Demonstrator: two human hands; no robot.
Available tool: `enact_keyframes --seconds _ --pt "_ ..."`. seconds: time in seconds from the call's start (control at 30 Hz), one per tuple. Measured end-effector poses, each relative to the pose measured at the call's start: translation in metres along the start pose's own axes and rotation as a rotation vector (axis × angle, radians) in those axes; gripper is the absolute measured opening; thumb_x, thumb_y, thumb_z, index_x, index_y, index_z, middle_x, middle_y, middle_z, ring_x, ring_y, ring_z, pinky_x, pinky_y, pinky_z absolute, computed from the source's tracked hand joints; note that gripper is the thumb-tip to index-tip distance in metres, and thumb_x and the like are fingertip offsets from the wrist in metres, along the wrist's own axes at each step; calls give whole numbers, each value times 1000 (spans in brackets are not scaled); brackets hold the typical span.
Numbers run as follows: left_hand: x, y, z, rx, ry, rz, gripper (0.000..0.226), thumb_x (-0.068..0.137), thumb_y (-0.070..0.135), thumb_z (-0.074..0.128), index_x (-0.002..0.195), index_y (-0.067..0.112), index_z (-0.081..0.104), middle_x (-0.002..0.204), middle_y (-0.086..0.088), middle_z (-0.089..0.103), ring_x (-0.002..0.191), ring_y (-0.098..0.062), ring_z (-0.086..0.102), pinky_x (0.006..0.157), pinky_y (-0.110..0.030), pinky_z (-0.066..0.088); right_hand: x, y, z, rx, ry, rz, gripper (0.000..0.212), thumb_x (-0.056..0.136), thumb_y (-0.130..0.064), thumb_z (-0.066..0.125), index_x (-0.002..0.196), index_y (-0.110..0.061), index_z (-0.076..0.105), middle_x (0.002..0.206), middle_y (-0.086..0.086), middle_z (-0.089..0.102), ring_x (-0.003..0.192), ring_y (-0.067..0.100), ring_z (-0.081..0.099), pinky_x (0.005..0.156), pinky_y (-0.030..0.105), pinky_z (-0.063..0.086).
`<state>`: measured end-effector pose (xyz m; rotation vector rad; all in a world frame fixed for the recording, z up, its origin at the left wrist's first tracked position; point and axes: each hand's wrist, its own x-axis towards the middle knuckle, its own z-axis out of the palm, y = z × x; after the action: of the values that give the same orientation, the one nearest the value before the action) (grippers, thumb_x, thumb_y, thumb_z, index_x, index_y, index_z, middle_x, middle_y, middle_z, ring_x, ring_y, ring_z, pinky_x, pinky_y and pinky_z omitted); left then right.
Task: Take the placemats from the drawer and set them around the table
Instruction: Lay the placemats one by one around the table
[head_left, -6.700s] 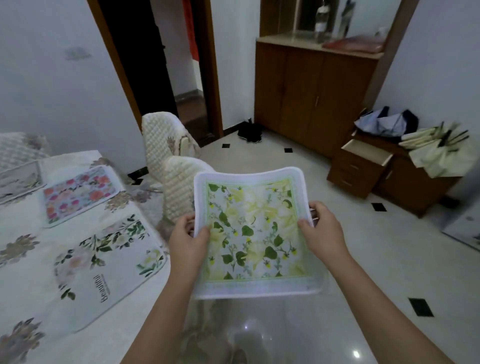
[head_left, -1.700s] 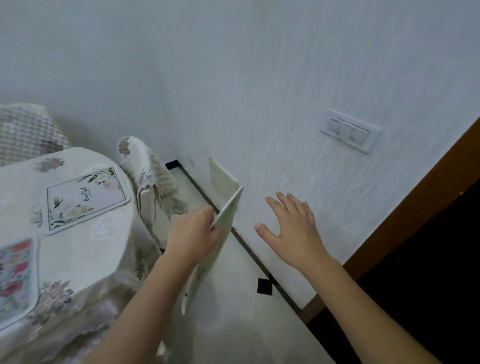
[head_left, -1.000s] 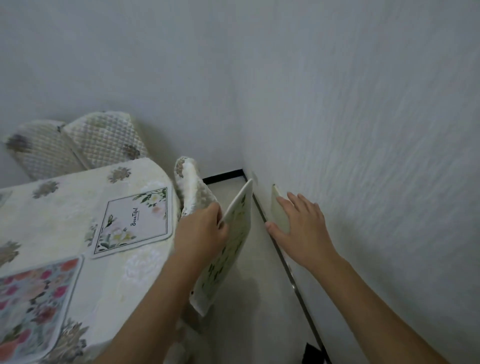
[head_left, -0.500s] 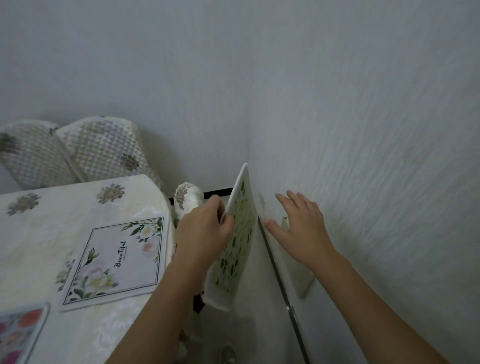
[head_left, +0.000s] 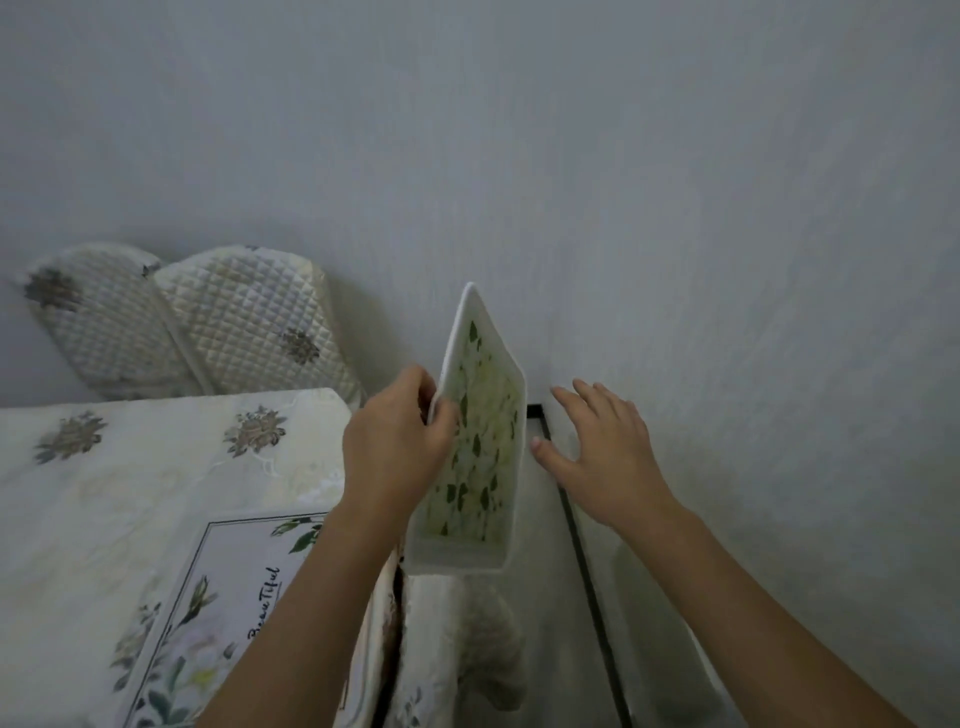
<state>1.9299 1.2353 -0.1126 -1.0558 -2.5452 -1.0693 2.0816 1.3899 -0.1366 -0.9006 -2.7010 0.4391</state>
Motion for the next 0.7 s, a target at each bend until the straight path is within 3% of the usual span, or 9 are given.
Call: enact_keyframes --seconds 0.13,0.3,0.47,0.7 --pt "27 -35 -3 51 79 -94 16 91 29 57 81 19 50 65 5 57 54 -14 54 50 -36 46 64 -23 29 -1 -51 -143 90 78 -78 16 150 -27 30 158 1 26 146 21 19 119 47 15" --pt "54 -71 3 187 147 -254 18 93 29 56 79 20 47 63 5 52 54 -13 49 49 -32 38 142 -52 64 24 -152 -336 72 92 -65 40 151 -26 28 159 1 24 147 21 17 120 46 12" --pt "70 -94 11 283 229 -374 16 96 30 55 86 20 48 66 4 54 54 -17 53 48 -35 42 214 -83 94 40 -272 -546 72 90 -65 40 151 -28 28 159 0 24 146 21 18 119 48 13" --pt "52 -96 10 485 337 -515 10 96 28 56 91 21 51 64 6 53 46 -17 48 40 -28 36 247 -140 124 92 -379 -859 71 90 -63 44 148 -24 34 156 3 30 143 24 24 119 48 16"
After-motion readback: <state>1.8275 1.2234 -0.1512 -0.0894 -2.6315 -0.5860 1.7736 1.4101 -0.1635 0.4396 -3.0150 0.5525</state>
